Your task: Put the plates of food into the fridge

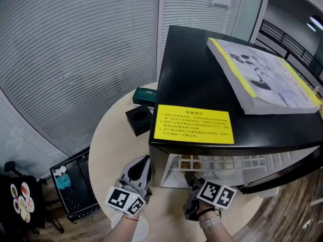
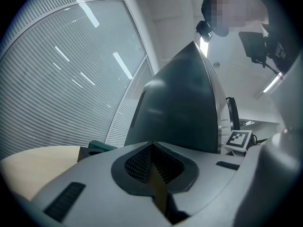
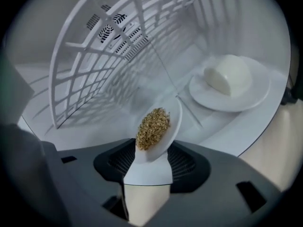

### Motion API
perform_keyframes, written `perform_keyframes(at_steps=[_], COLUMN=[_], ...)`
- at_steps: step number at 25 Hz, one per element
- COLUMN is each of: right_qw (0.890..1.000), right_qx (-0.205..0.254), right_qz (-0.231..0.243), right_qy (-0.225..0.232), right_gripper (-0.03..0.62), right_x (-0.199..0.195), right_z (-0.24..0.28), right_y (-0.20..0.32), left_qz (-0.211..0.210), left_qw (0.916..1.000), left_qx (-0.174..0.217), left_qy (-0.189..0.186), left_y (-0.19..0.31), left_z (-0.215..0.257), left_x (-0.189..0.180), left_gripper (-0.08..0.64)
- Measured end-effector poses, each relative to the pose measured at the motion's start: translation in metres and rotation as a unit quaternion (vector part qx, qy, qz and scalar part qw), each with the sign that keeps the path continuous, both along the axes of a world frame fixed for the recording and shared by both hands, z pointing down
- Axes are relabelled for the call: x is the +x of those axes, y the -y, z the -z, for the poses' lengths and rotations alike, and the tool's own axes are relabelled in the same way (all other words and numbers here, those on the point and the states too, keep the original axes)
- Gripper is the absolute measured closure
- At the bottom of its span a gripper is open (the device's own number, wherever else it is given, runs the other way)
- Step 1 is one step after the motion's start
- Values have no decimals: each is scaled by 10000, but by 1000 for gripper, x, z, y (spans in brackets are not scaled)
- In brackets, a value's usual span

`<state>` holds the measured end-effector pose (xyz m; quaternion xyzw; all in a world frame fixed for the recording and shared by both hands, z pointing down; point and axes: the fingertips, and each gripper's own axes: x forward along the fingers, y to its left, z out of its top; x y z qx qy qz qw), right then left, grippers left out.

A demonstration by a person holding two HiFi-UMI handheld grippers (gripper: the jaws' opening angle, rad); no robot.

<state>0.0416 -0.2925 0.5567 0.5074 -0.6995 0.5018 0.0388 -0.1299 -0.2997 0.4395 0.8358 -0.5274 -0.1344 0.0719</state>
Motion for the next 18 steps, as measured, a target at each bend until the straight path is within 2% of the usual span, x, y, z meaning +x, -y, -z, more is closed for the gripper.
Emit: perform_keyframes(at_steps=[4, 8, 15, 18], right_qw=[9966, 9875, 9768, 9755], right_qx=[141, 160, 331, 372], right_qz=[530, 1195, 1128, 1113], right_qy=[-614, -1017, -1788, -1861], right_gripper=[399, 363, 350, 345], right_x=[1, 0, 18, 20], right_z=[-5, -7, -11, -11], right_y=[-1, 0, -1, -2], left_qz=[17, 64, 42, 63], left_qw=[10000, 9999, 9998, 9998], left_qx=[-14, -18, -44, -40], left_qy=[-44, -134, -184, -175], left_y=[-1, 0, 1, 1], left_z=[0, 0, -1, -1], left_x=[0, -2, -1, -3], left_gripper=[554, 554, 554, 554])
